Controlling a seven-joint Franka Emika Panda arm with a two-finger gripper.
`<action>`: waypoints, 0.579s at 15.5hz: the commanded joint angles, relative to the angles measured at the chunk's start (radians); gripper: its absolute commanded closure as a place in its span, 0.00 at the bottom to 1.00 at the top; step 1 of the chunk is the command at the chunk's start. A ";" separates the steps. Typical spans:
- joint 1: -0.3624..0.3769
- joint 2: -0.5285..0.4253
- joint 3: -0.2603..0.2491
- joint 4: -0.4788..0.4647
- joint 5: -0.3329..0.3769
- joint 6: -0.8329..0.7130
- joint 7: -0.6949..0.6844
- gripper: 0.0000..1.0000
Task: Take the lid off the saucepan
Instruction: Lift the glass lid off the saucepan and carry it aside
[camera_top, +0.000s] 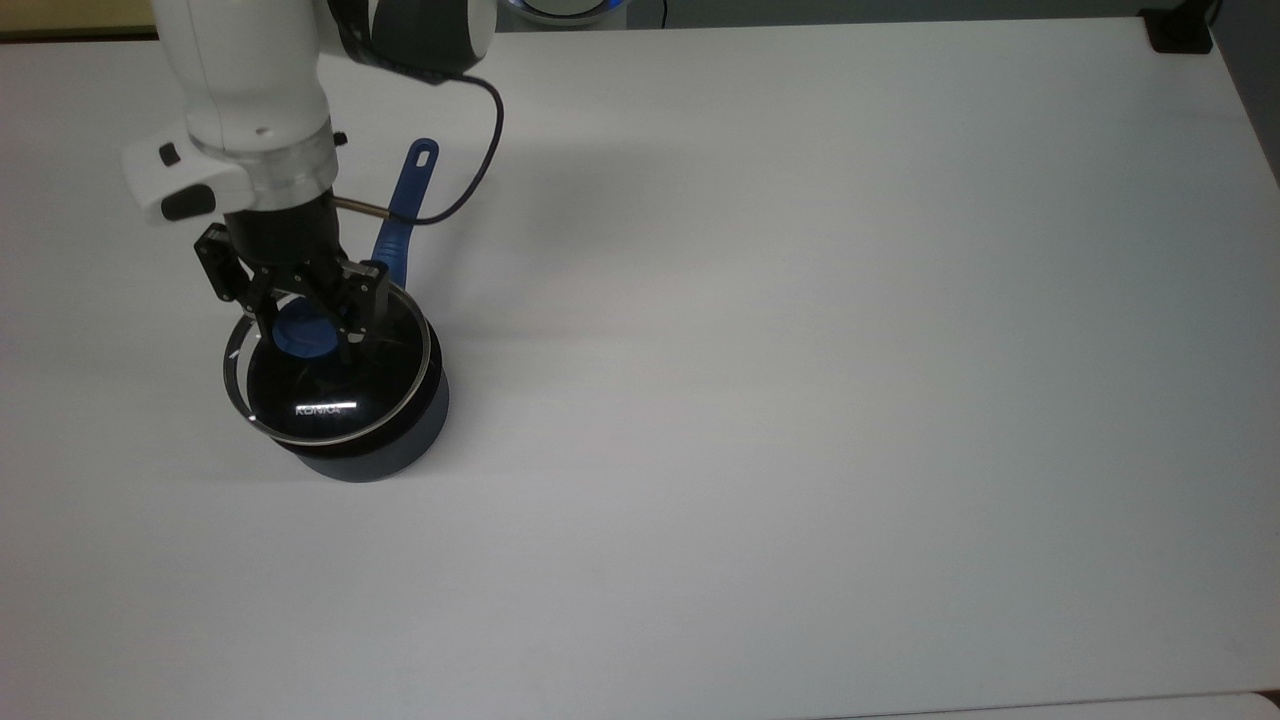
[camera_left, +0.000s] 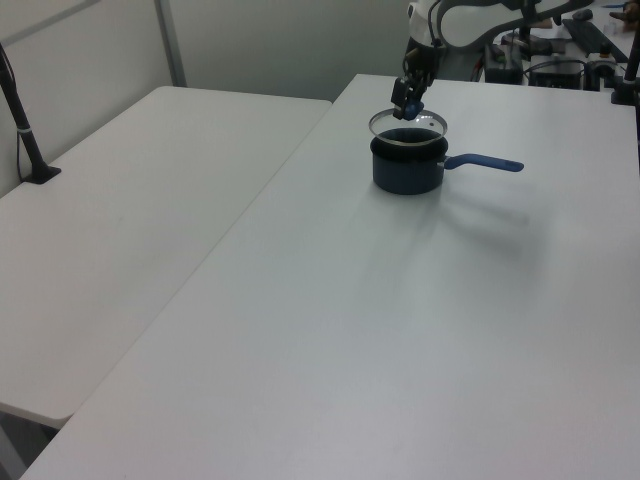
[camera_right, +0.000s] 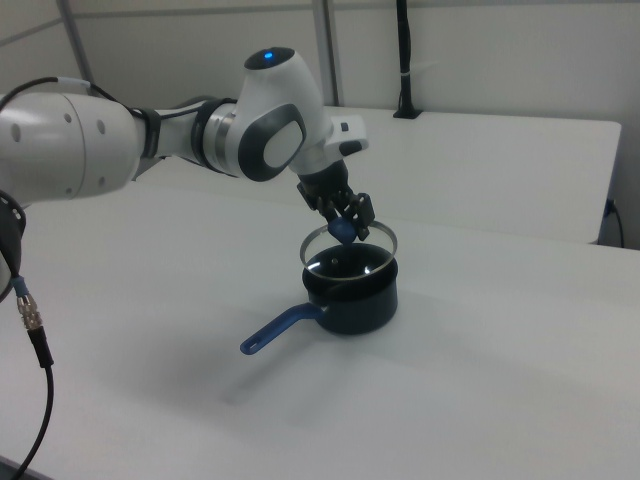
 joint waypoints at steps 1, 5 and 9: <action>0.072 -0.058 -0.017 -0.030 0.028 -0.051 -0.018 0.40; 0.184 -0.101 -0.028 -0.047 0.030 -0.132 -0.013 0.40; 0.310 -0.112 -0.057 -0.053 0.030 -0.171 0.040 0.40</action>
